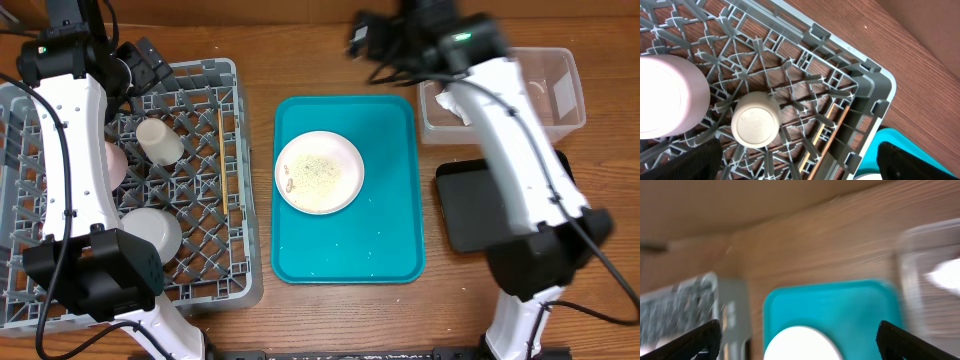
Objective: Sort waste into correct bins and load items into the dishwasher
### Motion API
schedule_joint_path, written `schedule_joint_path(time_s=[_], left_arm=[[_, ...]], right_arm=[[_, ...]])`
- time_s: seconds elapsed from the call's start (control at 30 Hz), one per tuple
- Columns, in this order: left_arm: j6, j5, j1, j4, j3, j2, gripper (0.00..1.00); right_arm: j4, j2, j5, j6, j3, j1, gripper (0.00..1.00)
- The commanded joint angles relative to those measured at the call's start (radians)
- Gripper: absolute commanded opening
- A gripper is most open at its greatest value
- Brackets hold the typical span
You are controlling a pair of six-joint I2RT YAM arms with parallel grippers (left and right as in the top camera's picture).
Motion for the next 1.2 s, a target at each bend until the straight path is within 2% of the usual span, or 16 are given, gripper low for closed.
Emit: schedule_joint_path(time_s=[0.0, 0.27, 0.3, 0.33, 0.53, 0.57, 0.6, 0.63, 0.7, 0.77, 0.87, 1.0, 1.17], left_arm=[[-0.017, -0.009, -0.004, 0.003, 0.006, 0.001, 1.00], [-0.017, -0.009, -0.004, 0.003, 0.006, 0.001, 1.00], [-0.018, 0.002, -0.004, 0.003, 0.006, 0.001, 1.00], [-0.018, 0.004, -0.004, 0.003, 0.006, 0.001, 1.00], [-0.133, 0.131, -0.004, 0.021, 0.006, 0.001, 1.00], [-0.114, 0.245, -0.006, 0.039, 0.006, 0.001, 1.00], [-0.010, 0.413, -0.026, 0.063, 0.006, 0.003, 1.00], [0.066, 0.497, -0.046, 0.076, 0.006, 0.003, 0.99], [0.159, 0.543, -0.106, 0.077, 0.006, 0.003, 0.98], [0.201, 0.475, -0.195, 0.063, 0.006, 0.005, 1.00], [0.200, 0.301, -0.321, 0.040, 0.006, 0.009, 1.00], [0.141, 0.049, -0.522, 0.034, 0.006, 0.039, 1.00], [0.138, -0.114, -0.714, 0.050, 0.006, 0.120, 1.00]], right_arm=[[-0.013, -0.040, 0.043, -0.002, 0.022, -0.091, 1.00], [-0.024, -0.043, 0.065, -0.003, 0.021, -0.283, 1.00], [-0.029, -0.043, 0.233, -0.003, 0.021, -0.361, 1.00], [-0.039, -0.043, 0.276, -0.003, 0.021, -0.384, 1.00], [-0.065, -0.043, 0.312, -0.003, 0.021, -0.499, 1.00], [-0.065, -0.043, 0.312, -0.003, 0.021, -0.516, 1.00], [-0.065, -0.043, 0.311, -0.003, 0.021, -0.526, 1.00], [-0.065, -0.043, 0.311, -0.003, 0.021, -0.529, 1.00], [-0.065, -0.043, 0.308, -0.003, 0.021, -0.532, 1.00], [-0.065, -0.043, 0.307, -0.003, 0.021, -0.531, 1.00], [-0.065, -0.043, 0.307, -0.003, 0.021, -0.531, 1.00], [-0.065, -0.043, 0.305, -0.003, 0.021, -0.531, 1.00], [-0.065, -0.043, 0.305, -0.003, 0.021, -0.531, 1.00]])
